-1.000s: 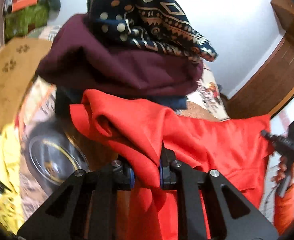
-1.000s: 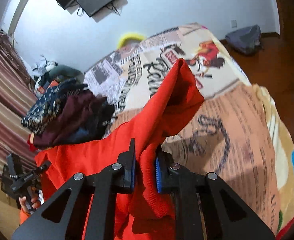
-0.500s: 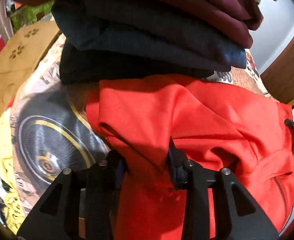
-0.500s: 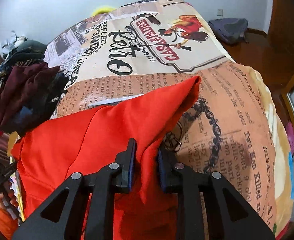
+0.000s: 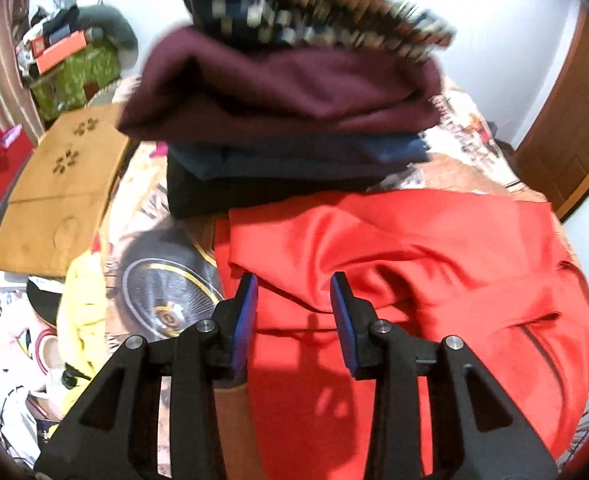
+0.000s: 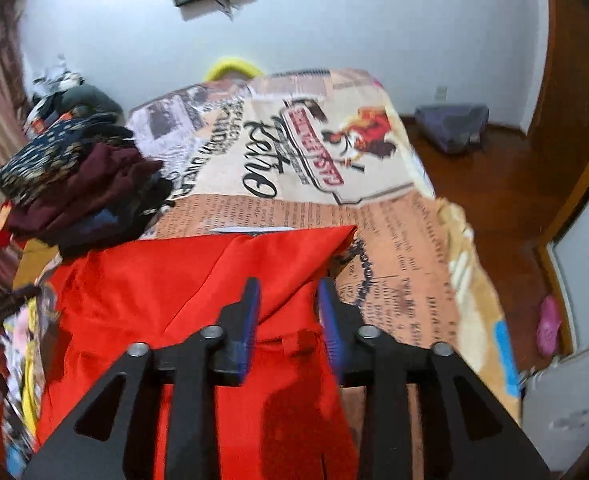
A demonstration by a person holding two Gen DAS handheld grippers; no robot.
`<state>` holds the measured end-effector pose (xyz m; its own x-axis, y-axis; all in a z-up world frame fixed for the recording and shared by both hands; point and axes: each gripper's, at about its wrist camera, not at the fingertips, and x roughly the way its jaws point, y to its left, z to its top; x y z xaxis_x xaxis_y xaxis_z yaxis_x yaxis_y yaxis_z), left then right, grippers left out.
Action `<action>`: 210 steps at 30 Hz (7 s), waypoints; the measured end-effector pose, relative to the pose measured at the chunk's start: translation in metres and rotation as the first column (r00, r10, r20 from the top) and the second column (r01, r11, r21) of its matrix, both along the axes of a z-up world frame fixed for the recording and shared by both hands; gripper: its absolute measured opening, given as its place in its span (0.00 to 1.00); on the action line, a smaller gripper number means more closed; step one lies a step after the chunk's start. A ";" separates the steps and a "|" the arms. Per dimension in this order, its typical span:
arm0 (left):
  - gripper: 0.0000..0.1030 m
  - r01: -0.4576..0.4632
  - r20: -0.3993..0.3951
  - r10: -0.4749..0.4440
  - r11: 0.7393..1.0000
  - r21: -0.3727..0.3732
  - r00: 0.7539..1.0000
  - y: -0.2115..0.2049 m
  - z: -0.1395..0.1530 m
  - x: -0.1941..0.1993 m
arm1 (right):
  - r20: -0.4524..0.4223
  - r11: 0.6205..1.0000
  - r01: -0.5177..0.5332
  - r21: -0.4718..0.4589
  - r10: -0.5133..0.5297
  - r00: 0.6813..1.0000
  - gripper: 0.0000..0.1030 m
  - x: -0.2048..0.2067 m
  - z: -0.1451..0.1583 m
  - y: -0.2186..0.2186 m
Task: Fold large clothes
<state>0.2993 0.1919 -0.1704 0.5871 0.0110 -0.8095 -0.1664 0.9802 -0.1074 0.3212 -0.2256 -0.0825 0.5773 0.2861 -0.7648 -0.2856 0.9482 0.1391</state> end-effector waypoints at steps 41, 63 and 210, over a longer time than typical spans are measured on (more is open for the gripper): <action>0.04 0.047 -0.137 -0.129 0.873 -0.485 0.982 -0.039 -0.067 -0.122 | -0.134 0.998 -0.031 0.061 0.039 0.990 0.10 -0.118 -0.066 -0.033; 0.07 -0.043 -0.098 0.009 0.935 -0.351 0.995 0.002 -0.062 -0.043 | -0.059 0.983 0.041 0.180 -0.031 0.998 0.13 -0.048 -0.072 -0.029; 0.04 -0.047 -0.065 0.024 0.926 -0.374 0.998 0.015 -0.073 -0.068 | -0.193 0.994 0.078 0.074 -0.062 0.979 0.51 0.017 -0.064 -0.009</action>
